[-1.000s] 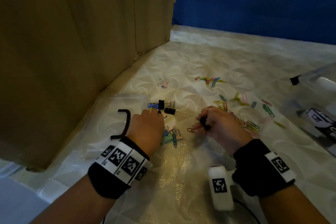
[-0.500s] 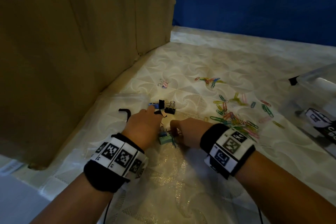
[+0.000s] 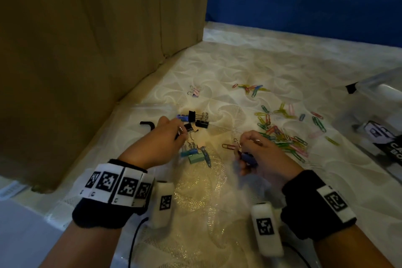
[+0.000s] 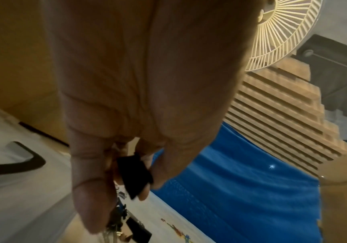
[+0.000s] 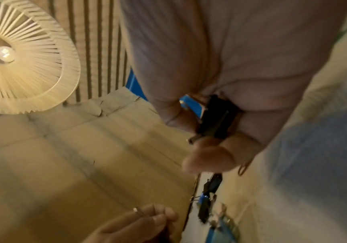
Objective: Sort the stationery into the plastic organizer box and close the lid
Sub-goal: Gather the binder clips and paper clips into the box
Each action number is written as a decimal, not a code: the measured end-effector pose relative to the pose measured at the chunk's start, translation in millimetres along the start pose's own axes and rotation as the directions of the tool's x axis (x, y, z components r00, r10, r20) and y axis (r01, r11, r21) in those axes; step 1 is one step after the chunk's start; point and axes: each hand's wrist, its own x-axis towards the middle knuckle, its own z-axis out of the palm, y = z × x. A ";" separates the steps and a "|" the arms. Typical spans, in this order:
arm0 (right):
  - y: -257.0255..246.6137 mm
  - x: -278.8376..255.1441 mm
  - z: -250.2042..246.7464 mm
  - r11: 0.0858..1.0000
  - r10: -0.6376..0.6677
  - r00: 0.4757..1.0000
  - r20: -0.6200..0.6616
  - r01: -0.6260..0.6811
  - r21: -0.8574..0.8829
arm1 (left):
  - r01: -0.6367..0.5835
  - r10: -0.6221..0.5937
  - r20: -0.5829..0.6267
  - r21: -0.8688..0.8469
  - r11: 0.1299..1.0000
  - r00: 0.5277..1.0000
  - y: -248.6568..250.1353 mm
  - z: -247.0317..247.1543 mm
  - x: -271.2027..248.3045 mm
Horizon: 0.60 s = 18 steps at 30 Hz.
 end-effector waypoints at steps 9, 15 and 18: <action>3.4 -1.8 22.0 0.934 0.051 0.992 0.117 -0.089 0.346 | -0.073 0.079 -0.139 0.042 0.996 0.987 2.1 -4.0 -5.6; -8.1 0.1 46.6 0.993 0.004 0.998 0.059 0.003 -0.120 | -0.019 0.040 -0.087 0.234 0.972 0.995 0.3 3.2 -9.7; -6.8 4.2 60.1 0.624 -0.069 0.992 0.103 0.124 -0.771 | -0.051 0.056 -0.006 0.322 0.945 0.998 1.1 10.9 -5.8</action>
